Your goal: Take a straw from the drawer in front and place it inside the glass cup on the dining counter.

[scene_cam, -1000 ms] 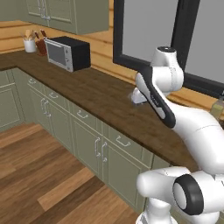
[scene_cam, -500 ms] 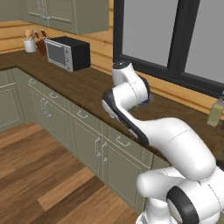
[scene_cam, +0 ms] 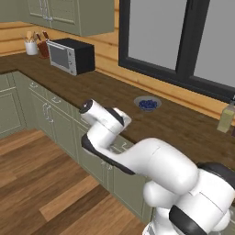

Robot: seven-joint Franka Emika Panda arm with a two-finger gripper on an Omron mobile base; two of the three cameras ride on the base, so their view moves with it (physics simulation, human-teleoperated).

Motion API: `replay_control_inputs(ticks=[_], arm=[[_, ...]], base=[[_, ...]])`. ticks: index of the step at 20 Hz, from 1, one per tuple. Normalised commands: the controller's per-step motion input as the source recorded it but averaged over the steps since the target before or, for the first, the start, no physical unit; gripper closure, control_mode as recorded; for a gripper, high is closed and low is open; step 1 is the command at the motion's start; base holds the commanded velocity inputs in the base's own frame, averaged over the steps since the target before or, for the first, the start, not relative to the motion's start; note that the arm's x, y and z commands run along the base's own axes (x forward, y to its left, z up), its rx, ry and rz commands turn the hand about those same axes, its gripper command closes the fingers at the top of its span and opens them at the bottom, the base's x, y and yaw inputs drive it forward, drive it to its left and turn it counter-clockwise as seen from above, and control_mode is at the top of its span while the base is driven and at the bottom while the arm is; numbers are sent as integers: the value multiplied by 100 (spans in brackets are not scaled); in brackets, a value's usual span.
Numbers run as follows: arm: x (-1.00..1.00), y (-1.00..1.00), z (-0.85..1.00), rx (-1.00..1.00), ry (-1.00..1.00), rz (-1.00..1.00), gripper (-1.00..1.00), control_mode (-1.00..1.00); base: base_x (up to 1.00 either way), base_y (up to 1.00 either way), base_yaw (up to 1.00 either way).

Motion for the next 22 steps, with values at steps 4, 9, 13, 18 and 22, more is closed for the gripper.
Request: replay_control_inputs(ticks=[4, 9, 13, 18, 22], arm=[[4, 5, -75, -20, 0, 0, -100, -100], [25, -5, -70, -19, -4, 0, -100, -100], [41, -17, -51, -16, -12, 0, -100, -100], [36, -25, -36, -11, -14, 0, -100, -100], [27, -30, -35, -9, -17, 0, -100, -100]], base=[[0, 0, 0], [0, 0, 0], [0, 0, 0], [0, 0, 0], [0, 0, 0]])
